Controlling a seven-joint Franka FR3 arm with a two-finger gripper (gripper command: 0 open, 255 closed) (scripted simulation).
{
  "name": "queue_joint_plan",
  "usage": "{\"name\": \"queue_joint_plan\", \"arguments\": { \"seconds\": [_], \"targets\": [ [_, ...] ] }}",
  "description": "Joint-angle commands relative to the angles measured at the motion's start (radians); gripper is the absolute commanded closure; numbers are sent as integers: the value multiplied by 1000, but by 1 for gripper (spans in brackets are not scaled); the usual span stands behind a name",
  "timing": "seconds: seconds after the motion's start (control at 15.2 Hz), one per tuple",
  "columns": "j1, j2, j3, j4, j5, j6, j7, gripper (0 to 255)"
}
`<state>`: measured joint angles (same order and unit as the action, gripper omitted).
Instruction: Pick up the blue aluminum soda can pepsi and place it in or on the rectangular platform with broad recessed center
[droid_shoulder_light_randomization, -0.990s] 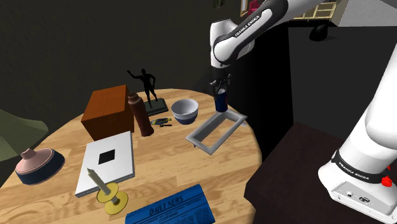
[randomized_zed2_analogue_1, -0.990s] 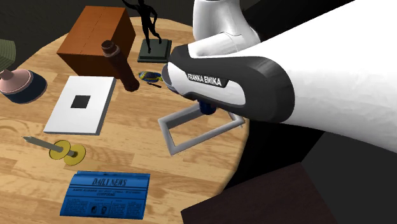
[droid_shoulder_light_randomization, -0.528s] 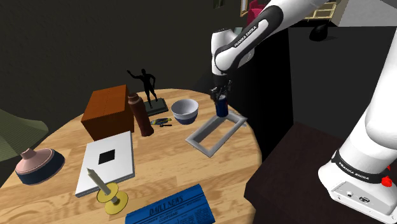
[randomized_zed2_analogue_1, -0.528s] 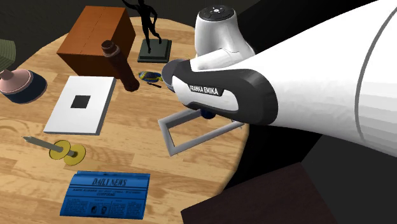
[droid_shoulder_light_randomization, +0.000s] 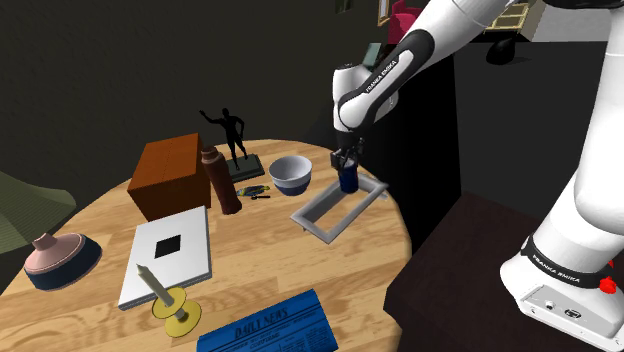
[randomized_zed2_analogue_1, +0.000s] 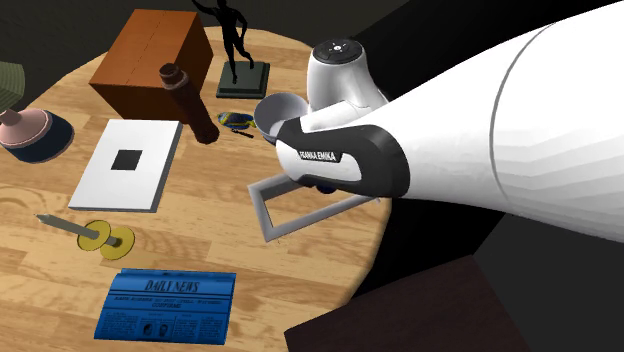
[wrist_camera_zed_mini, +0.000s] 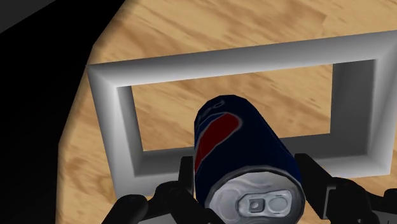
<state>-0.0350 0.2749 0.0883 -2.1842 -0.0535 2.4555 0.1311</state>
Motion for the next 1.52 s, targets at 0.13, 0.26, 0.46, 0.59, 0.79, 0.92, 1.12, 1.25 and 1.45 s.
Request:
{"name": "queue_joint_plan", "arguments": {
  "seconds": [0.13, 0.26, 0.46, 0.59, 0.79, 0.92, 1.12, 1.25, 1.45],
  "targets": [
    [2, 42, -3, -3, -7, 46, 5, 255],
    [2, 42, -3, -3, -7, 46, 5, 255],
    [2, 42, -3, -3, -7, 46, 5, 255],
    [2, 42, -3, -3, -7, 46, 5, 255],
    [2, 42, -3, -3, -7, 46, 5, 0],
    [2, 42, -3, -3, -7, 46, 5, 0],
    [1, 15, -1, -1, -3, 17, 2, 0],
    [-2, -35, 3, 8, 6, -42, -4, 0],
    [-2, -54, 4, 13, 9, -65, -6, 0]
  ]
}}
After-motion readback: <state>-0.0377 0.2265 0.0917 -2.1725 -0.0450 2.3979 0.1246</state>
